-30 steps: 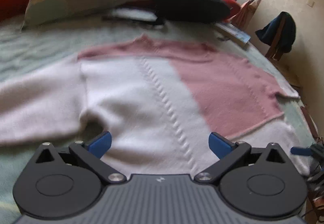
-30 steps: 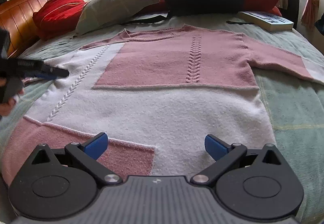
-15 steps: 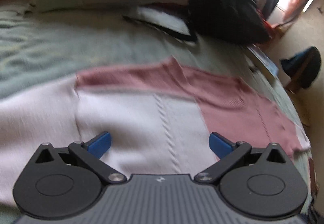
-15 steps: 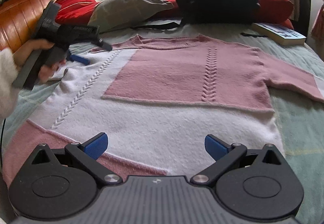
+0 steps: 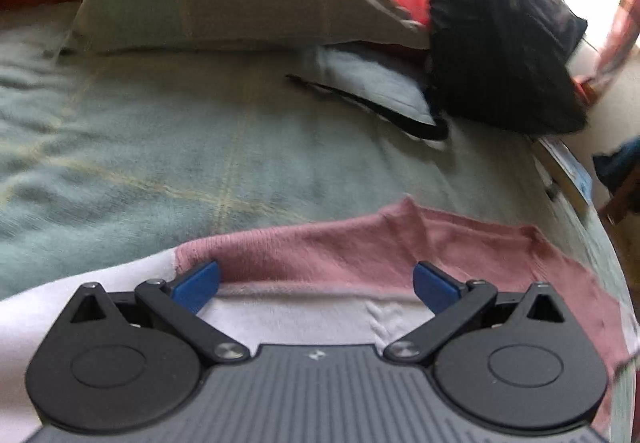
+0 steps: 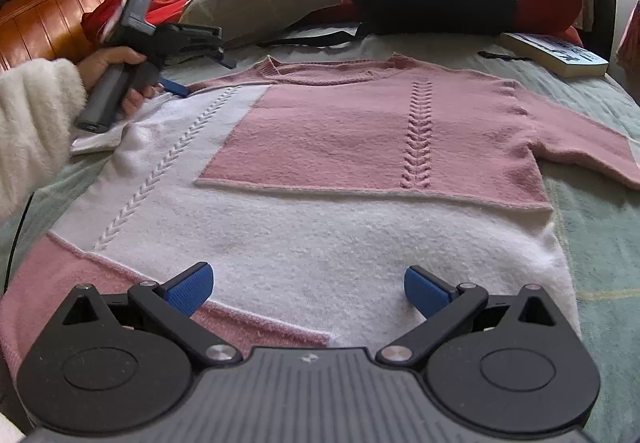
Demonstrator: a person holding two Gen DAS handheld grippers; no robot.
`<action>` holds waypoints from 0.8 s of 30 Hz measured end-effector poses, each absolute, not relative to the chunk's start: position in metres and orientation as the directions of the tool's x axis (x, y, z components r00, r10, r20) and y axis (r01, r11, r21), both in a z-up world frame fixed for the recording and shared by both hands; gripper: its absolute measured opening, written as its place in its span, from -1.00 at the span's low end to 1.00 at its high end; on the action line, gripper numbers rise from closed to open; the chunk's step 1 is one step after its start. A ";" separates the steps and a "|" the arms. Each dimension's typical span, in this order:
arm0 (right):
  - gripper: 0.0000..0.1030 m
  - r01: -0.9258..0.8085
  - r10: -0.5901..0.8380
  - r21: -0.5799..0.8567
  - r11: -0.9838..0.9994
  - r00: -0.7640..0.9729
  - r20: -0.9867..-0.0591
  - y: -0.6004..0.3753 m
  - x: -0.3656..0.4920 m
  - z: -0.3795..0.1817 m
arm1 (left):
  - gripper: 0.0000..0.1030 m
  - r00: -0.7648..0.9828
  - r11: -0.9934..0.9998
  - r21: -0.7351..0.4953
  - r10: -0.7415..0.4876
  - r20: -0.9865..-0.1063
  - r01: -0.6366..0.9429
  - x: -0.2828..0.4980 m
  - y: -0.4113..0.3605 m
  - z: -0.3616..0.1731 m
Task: Fold clothes
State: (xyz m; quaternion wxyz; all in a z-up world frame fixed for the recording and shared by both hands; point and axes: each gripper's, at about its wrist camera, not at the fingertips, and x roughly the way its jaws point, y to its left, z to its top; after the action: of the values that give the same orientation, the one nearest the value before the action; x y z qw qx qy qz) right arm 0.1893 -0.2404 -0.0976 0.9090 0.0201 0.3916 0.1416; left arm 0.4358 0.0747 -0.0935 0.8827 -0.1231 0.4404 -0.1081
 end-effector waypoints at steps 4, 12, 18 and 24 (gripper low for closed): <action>1.00 -0.250 0.284 0.153 0.956 0.658 -0.698 -0.235 0.182 -0.091 | 0.98 0.614 0.965 -0.240 -0.254 -0.747 0.107 0.404 0.105 -0.051; 1.00 -0.293 0.307 0.140 0.946 0.668 -0.678 -0.207 0.166 -0.071 | 0.99 0.606 0.981 -0.187 -0.122 -0.786 -0.046 0.351 0.225 -0.020; 1.00 -0.322 0.299 0.096 0.942 0.671 -0.678 -0.174 0.163 -0.061 | 0.98 0.609 0.960 -0.258 -0.141 -0.780 -0.108 0.333 0.287 -0.035; 1.00 -0.330 0.275 0.055 0.942 0.670 -0.690 -0.148 0.164 -0.057 | 0.98 0.627 0.934 -0.345 -0.213 -0.749 -0.095 0.337 0.312 -0.055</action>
State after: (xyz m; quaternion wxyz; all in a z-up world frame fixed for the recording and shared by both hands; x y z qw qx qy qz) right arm 0.1645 -0.1477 -0.0575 0.9130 -0.0373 0.3710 0.1657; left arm 0.3371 0.3115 -0.0546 0.8840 -0.1789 0.4305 -0.0333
